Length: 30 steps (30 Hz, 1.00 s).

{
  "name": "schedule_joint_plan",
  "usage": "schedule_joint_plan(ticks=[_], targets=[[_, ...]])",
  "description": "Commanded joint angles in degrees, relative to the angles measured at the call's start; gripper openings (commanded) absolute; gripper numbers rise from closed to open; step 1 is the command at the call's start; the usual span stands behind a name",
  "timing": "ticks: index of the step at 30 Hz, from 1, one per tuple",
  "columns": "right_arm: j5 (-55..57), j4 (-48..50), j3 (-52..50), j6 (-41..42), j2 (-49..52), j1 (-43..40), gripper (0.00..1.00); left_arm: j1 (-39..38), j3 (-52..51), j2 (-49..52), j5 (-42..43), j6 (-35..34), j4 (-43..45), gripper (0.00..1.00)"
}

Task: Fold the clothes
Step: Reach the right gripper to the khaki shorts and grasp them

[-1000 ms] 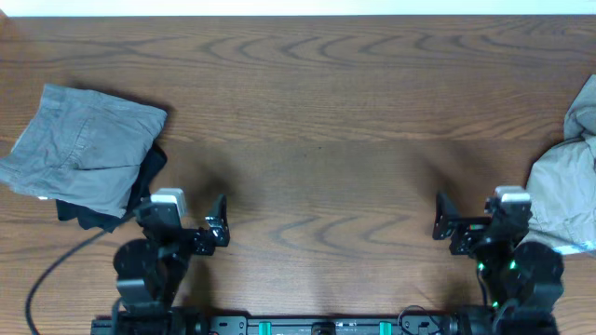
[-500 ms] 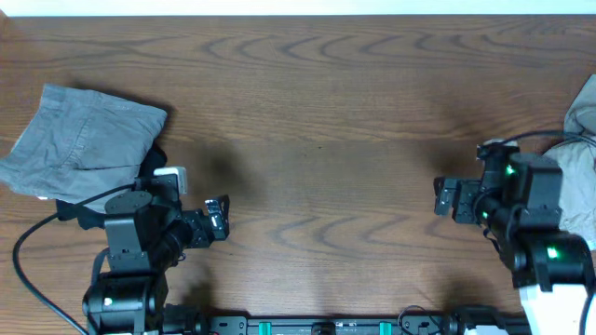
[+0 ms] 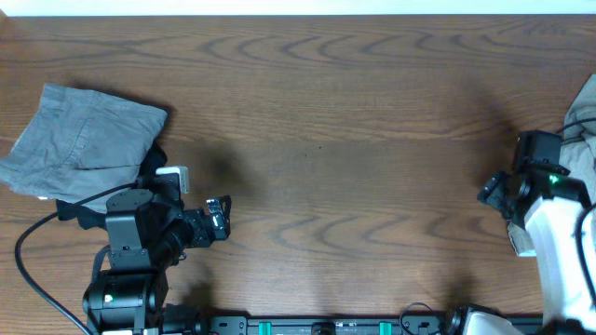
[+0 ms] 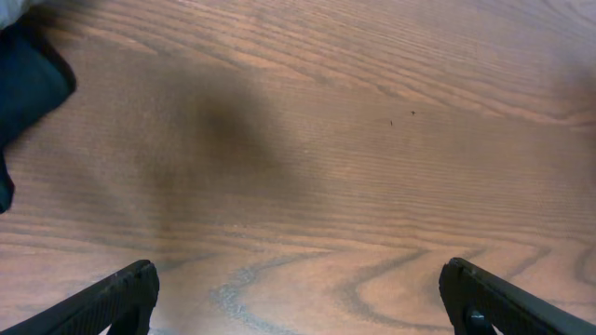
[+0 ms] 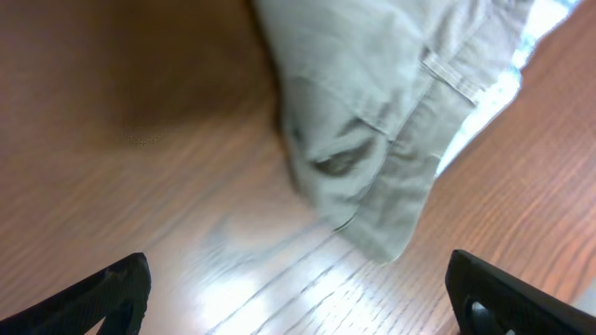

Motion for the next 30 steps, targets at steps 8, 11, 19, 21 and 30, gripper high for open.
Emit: schedule_joint_plan(ticks=[8, 11, 19, 21, 30], targets=[[5.31, 3.78, 0.28, 2.29, 14.27, -6.47, 0.95, -0.2, 1.38, 0.04, 0.37, -0.11, -0.17, 0.98], [5.29, 4.31, 0.28, 2.29, 16.59, -7.58, 0.88, -0.2, 1.38, 0.04, 0.37, -0.11, -0.2, 0.98], [5.2, 4.98, -1.51, 3.13, 21.2, -8.79, 0.25, -0.2, 1.38, 0.04, 0.37, -0.11, -0.17, 0.98], [4.13, 5.27, -1.75, 3.1, 21.62, -8.81, 0.01, -0.2, 1.38, 0.04, 0.35, -0.11, -0.17, 0.98], [-25.81, 8.83, -0.63, -12.94, 20.37, -5.11, 0.01, -0.17, 1.38, 0.04, 0.35, -0.11, 0.0, 0.98]])
